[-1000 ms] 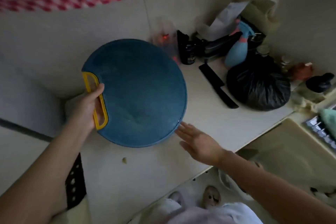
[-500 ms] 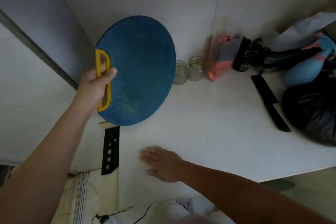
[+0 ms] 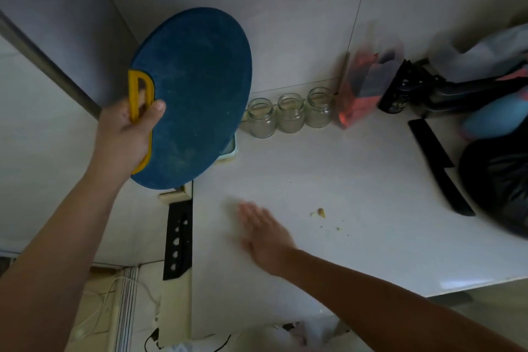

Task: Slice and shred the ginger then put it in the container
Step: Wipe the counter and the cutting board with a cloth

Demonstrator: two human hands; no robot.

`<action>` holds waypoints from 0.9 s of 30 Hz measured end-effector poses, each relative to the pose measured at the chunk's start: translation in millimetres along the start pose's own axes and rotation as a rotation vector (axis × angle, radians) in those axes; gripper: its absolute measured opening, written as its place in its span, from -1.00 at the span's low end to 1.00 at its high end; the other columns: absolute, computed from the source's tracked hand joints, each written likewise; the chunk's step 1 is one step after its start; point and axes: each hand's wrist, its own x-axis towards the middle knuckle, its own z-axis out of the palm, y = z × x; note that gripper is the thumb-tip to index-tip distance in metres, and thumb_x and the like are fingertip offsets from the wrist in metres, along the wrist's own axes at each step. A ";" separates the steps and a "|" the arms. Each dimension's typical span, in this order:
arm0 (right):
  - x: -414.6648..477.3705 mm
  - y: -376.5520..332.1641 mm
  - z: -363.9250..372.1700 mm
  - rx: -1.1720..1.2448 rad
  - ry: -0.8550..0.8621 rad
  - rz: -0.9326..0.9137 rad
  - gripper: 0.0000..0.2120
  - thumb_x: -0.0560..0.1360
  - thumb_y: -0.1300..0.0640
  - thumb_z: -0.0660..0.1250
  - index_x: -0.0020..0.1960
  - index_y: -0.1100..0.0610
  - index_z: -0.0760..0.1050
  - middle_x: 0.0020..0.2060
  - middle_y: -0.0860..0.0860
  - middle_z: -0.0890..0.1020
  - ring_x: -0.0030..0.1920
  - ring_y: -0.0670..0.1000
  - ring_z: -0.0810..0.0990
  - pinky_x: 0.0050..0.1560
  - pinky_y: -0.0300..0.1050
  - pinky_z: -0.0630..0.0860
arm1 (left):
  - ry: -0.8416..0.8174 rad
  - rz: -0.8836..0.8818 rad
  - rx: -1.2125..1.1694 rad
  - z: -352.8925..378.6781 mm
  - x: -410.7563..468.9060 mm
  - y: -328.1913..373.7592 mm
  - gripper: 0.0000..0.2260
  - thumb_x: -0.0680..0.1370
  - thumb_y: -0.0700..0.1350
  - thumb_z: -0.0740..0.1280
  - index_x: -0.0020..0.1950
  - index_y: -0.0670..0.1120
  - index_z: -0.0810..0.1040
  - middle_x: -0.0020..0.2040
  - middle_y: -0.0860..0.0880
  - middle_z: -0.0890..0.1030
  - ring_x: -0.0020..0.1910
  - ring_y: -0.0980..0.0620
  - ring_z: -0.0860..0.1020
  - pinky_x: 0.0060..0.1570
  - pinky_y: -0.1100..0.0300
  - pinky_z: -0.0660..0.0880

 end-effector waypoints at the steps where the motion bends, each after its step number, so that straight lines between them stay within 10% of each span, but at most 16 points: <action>1: 13.0 -14.2 2.7 0.010 -0.037 -0.057 -0.39 0.61 -0.13 -0.25 0.58 0.11 -0.25 0.55 -0.02 -0.24 0.55 -0.04 -0.27 0.46 -0.16 -0.37 | 0.004 -0.003 0.014 -1.3 -0.6 -2.4 -0.68 0.55 0.06 0.30 -0.21 -0.18 0.40 -0.26 -0.07 0.40 -0.22 0.01 0.39 -0.11 0.07 0.36; 6: 33.3 -35.1 29.7 0.007 -0.092 -0.114 -0.27 0.49 -0.25 -0.46 0.57 0.08 -0.27 0.53 -0.06 -0.26 0.53 -0.07 -0.30 0.49 -0.14 -0.35 | 0.016 0.013 0.021 -2.3 -5.2 -6.9 -0.66 0.49 0.13 0.28 -0.22 -0.13 0.36 -0.18 -0.09 0.42 -0.18 0.01 0.39 -0.13 0.11 0.36; 15: -20.7 61.3 8.1 0.075 0.196 0.418 -0.10 0.28 -0.32 -0.74 0.50 0.08 -0.36 0.46 -0.11 -0.30 0.45 -0.14 -0.36 0.38 -0.25 -0.49 | -0.153 -0.125 -0.184 27.5 -4.7 17.1 -0.87 0.56 -0.05 0.34 -0.04 0.19 0.62 -0.03 0.21 0.66 0.09 0.15 0.60 0.24 0.02 0.46; 22: -72.1 105.3 1.3 0.074 0.300 0.622 -0.09 0.35 -0.33 -0.68 0.56 0.09 -0.25 0.54 -0.04 -0.19 0.48 -0.13 -0.32 0.42 -0.24 -0.43 | -0.413 -0.115 -0.190 81.2 -4.4 33.4 -0.65 0.48 -0.01 0.36 0.25 0.00 0.54 0.10 0.11 0.61 0.16 0.14 0.54 0.35 0.02 0.36; 27: -107.1 130.3 -9.0 0.100 0.353 0.735 -0.23 0.48 -0.25 -0.45 0.59 0.09 -0.18 0.56 -0.02 -0.17 0.47 -0.16 -0.31 0.45 -0.23 -0.39 | -0.530 -0.159 -0.199 114.4 -0.8 35.2 -0.84 0.55 -0.14 0.33 0.09 0.06 0.57 0.02 0.15 0.61 0.12 0.15 0.55 0.32 0.07 0.37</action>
